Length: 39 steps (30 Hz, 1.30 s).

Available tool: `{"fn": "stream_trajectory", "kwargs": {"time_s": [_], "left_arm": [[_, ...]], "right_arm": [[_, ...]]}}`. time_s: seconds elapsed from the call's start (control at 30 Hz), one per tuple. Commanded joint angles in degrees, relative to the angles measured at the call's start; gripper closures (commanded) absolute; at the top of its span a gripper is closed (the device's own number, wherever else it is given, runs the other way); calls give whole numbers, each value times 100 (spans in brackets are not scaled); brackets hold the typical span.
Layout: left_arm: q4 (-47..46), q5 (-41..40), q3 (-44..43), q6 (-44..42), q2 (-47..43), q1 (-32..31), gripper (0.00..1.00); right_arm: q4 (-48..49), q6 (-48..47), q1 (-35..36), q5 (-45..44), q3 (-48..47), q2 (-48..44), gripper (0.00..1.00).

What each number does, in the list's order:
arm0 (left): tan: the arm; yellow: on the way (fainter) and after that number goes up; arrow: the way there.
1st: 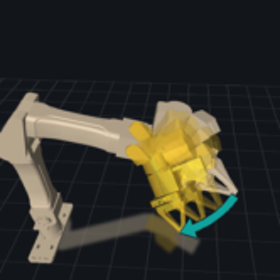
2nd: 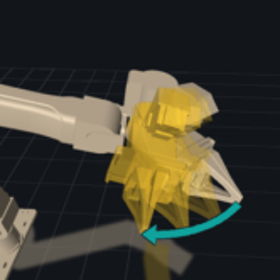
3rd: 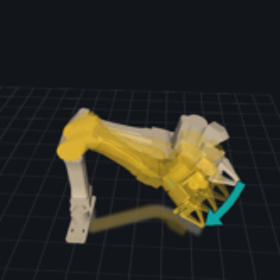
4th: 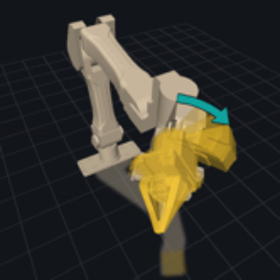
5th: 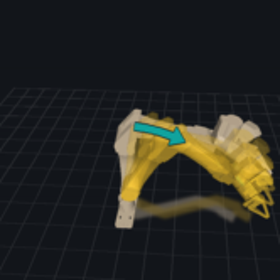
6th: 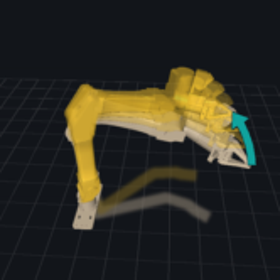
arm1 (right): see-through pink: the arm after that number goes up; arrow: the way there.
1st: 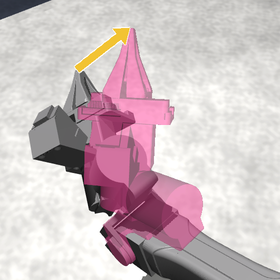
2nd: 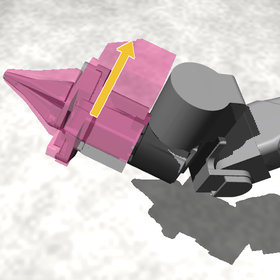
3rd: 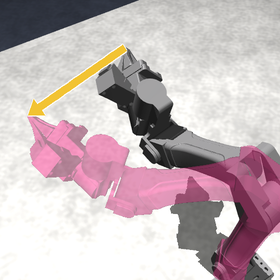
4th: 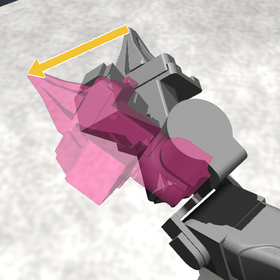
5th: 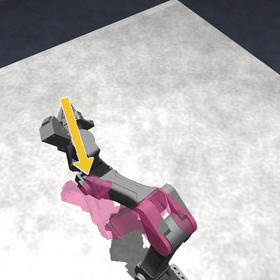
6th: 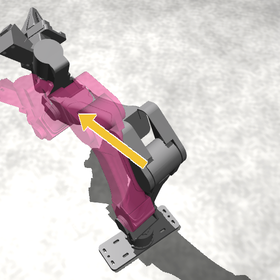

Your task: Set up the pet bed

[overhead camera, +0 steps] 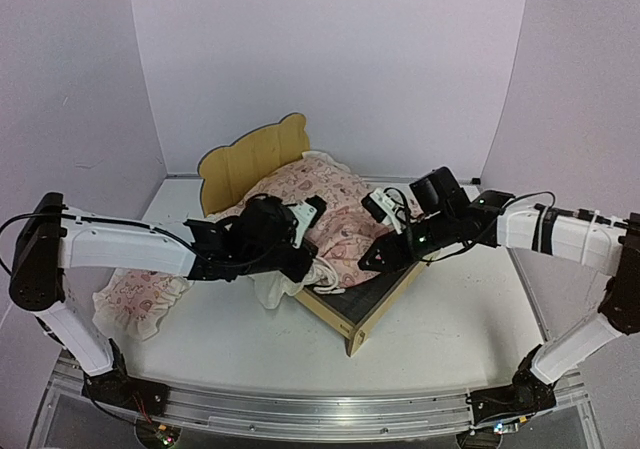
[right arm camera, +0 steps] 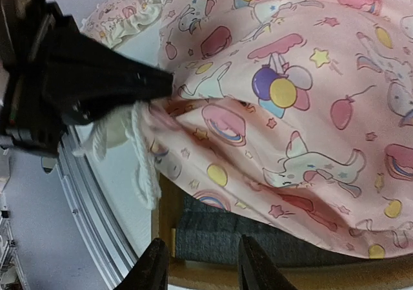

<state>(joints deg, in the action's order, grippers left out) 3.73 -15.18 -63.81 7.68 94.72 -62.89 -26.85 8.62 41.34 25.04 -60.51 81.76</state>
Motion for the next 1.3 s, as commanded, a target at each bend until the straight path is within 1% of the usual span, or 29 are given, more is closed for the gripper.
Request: {"fn": "stream_trajectory", "kwargs": {"time_s": [0.0, 0.17, 0.27, 0.37, 0.4, 0.47, 0.57, 0.67, 0.7, 0.77, 0.83, 0.87, 0.9, 0.93, 1.0, 1.07, 1.13, 1.17, 1.2, 1.23, 1.27], "left_arm": [[-861, 1004, 297, 384, -528, 489, 100], [-1212, 1638, 451, 609, -601, 839, 100], [-1366, 2001, 506, 743, -565, 1026, 100], [-1593, 2416, 600, 934, -489, 1279, 100], [-1667, 2551, 634, 983, -465, 1339, 100], [-1794, 2803, 689, 1091, -427, 1466, 100], [-1948, 3375, 622, 1198, -272, 1625, 100], [-2024, 3770, 515, 1306, -59, 1769, 100], [-2025, 3908, 457, 1383, 18, 1849, 100], [-2024, 3870, 477, 1694, 45, 2000, 100], [-2025, 3573, 649, 1836, -168, 2091, 86], [-2025, 3416, 765, 1771, -367, 2096, 82], [-2025, 3302, 884, 1730, -615, 2097, 77], [-2021, 3169, 992, 1687, -833, 2097, 69], [-1908, 3189, 1110, 1546, -1295, 2093, 54], [-1669, 3285, 1148, 1433, -1590, 2077, 45], [-1364, 3235, 1160, 1240, -1673, 1932, 37], [-1214, 3097, 1149, 1154, -1652, 1848, 33], [-1063, 2983, 1114, 1134, -1593, 1794, 31], [-946, 2937, 1068, 1179, -1487, 1782, 29], [-887, 2982, 1028, 1225, -1342, 1781, 25]], "right_arm": [[1261, 384, 190, 767, 61, 366, 63], [1549, 836, 390, 806, 108, 603, 68], [1682, 1086, 445, 493, 276, 613, 72], [2126, 1655, 445, -286, 509, 662, 72], [2259, 1852, 438, -590, 549, 704, 74], [2710, 2150, 441, -1123, 653, 811, 76], [3489, 2367, 440, -1670, 744, 1044, 76], [3995, 2358, 440, -2117, 582, 1308, 76], [4128, 2410, 444, -2411, 549, 1400, 75], [4292, 2566, 438, -3136, 468, 1576, 73], [4473, 2716, 431, -3642, 411, 1694, 72], [4616, 2681, 431, -3655, 352, 1758, 72], [4657, 2567, 434, -3547, 227, 1840, 72], [4632, 2469, 436, -3412, -2, 1930, 72], [4372, 2181, 434, -3127, -306, 2051, 73], [3992, 1986, 427, -2793, -561, 2137, 72], [3604, 1821, 422, -2533, -626, 2056, 71], [3543, 1789, 424, -2338, -549, 1976, 71], [3444, 1768, 426, -2233, -493, 1888, 70], [3290, 1707, 424, -2145, -471, 1820, 69], [3125, 1626, 427, -2044, -492, 1771, 68]]}}
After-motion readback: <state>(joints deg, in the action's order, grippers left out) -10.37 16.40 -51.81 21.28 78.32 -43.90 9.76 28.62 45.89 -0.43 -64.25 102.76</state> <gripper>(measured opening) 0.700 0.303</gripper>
